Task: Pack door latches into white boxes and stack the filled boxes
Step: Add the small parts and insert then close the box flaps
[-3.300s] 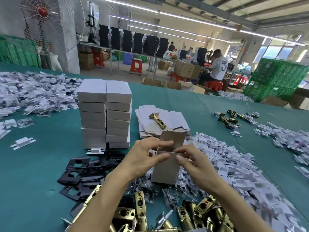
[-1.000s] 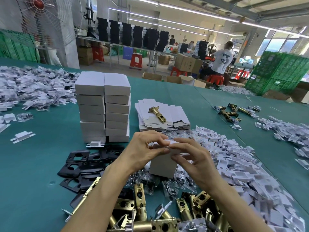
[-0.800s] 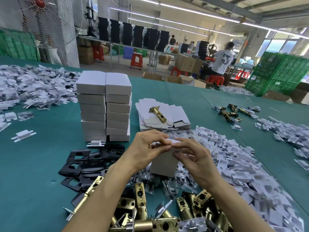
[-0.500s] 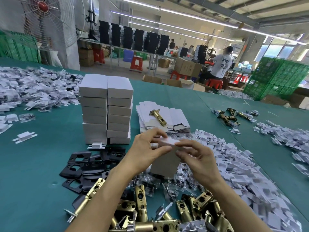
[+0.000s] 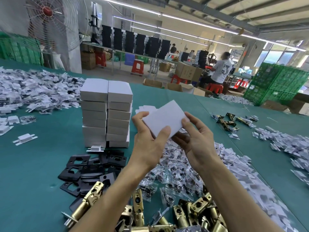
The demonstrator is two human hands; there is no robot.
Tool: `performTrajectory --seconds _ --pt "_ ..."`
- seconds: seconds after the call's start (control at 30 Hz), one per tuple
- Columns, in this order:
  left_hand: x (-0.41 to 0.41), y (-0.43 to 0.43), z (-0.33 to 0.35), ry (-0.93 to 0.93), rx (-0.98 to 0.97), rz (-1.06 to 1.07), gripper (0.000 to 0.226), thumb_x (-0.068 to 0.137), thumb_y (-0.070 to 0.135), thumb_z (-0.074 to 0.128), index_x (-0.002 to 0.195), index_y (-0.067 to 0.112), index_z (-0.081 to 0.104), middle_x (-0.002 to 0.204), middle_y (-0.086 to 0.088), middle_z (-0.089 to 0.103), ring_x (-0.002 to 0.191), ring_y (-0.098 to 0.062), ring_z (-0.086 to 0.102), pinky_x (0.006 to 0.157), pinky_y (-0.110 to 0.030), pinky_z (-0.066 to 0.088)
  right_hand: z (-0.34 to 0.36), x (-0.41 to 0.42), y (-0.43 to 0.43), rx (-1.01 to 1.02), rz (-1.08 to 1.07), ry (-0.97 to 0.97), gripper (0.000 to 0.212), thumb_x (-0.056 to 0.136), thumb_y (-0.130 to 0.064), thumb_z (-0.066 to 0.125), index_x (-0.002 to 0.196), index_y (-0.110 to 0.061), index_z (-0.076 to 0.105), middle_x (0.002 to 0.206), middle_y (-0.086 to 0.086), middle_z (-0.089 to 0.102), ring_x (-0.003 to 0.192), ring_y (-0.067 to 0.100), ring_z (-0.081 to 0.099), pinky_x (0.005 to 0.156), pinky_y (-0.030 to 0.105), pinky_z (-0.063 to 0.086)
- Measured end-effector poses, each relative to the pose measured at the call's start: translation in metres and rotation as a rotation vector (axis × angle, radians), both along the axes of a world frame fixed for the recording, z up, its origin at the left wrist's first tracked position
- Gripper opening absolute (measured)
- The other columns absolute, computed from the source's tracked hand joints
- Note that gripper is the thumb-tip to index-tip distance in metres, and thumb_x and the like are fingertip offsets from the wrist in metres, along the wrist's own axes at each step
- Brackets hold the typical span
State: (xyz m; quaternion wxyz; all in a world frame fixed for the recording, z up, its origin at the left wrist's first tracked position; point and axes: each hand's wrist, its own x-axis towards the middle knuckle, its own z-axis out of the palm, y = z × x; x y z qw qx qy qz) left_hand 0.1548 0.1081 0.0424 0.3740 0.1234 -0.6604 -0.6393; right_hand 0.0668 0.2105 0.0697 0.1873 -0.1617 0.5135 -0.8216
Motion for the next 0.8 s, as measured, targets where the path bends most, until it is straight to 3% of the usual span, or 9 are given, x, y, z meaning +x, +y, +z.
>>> performTrajectory --seconds 0.1,0.17,0.27,0.4,0.5,0.7,0.73,0.8 --pt "-0.004 -0.018 0.010 0.094 0.069 0.091 0.037 0.099 0.020 0.057 0.109 0.032 0.023 0.121 -0.009 0.053 0.083 -0.023 0.053 0.055 -0.025 0.041 0.013 0.003 -0.015 0.051 0.116 0.071 0.028 0.097 -0.013 0.060 0.125 -0.019 0.061 0.117 0.015 0.067 0.084 0.029 0.073 0.068 0.031 0.060" --pt "-0.004 -0.039 0.024 0.160 0.155 0.207 0.035 0.099 0.017 0.054 0.108 0.030 0.023 0.113 -0.009 0.053 0.071 -0.013 0.055 0.049 -0.024 0.041 0.016 0.008 -0.022 0.126 0.191 0.178 0.039 0.098 -0.017 0.060 0.135 -0.029 0.053 0.119 0.009 0.064 0.093 0.029 0.073 0.076 0.033 0.060" --pt "-0.003 -0.077 0.049 0.255 0.262 0.364 0.031 0.096 0.012 0.049 0.107 0.027 0.023 0.098 -0.007 0.051 0.042 -0.003 0.047 0.041 -0.021 0.042 0.009 0.015 -0.024 0.214 0.255 0.220 0.039 0.097 -0.015 0.061 0.127 -0.038 0.054 0.124 0.009 0.059 0.089 0.019 0.071 0.081 0.036 0.061" --pt "-0.004 -0.116 0.076 0.284 0.268 0.446 0.031 0.097 0.011 0.047 0.112 0.024 0.024 0.101 -0.007 0.052 0.046 -0.005 0.059 0.050 -0.025 0.054 -0.012 0.014 -0.011 0.324 0.262 0.155 0.028 0.096 -0.012 0.062 0.120 -0.026 0.064 0.116 0.011 0.064 0.089 0.021 0.069 0.081 0.037 0.061" --pt "-0.008 -0.133 0.085 0.245 0.311 0.451 0.034 0.101 0.015 0.053 0.115 0.025 0.023 0.108 -0.008 0.052 0.052 -0.012 0.068 0.054 -0.030 0.058 -0.025 0.011 -0.004 0.356 0.239 0.131 0.021 0.097 -0.011 0.062 0.114 -0.021 0.067 0.111 0.013 0.067 0.086 0.023 0.069 0.079 0.035 0.060" --pt "-0.014 -0.146 0.065 0.086 0.246 0.625 0.042 0.097 0.025 0.063 0.112 0.025 0.023 0.110 -0.010 0.054 0.050 -0.018 0.068 0.045 -0.027 0.055 -0.037 0.006 0.003 0.362 0.242 0.102 0.018 0.095 -0.010 0.063 0.112 -0.014 0.067 0.108 0.018 0.069 0.079 0.022 0.069 0.076 0.034 0.061" --pt "-0.014 -0.147 0.061 0.069 0.195 0.678 0.046 0.094 0.029 0.066 0.111 0.026 0.024 0.112 -0.012 0.054 0.054 -0.020 0.069 0.043 -0.027 0.053 -0.038 0.005 0.004 0.361 0.243 0.096 0.018 0.095 -0.009 0.063 0.112 -0.013 0.066 0.107 0.019 0.069 0.077 0.021 0.068 0.075 0.034 0.060" --pt "-0.014 -0.149 0.056 -0.003 0.087 0.777 0.053 0.088 0.041 0.071 0.111 0.025 0.026 0.122 -0.011 0.051 0.081 -0.028 0.068 0.048 -0.029 0.055 -0.040 0.004 0.006 0.364 0.242 0.097 0.017 0.095 -0.010 0.062 0.111 -0.012 0.066 0.105 0.020 0.069 0.076 0.020 0.068 0.076 0.035 0.059"
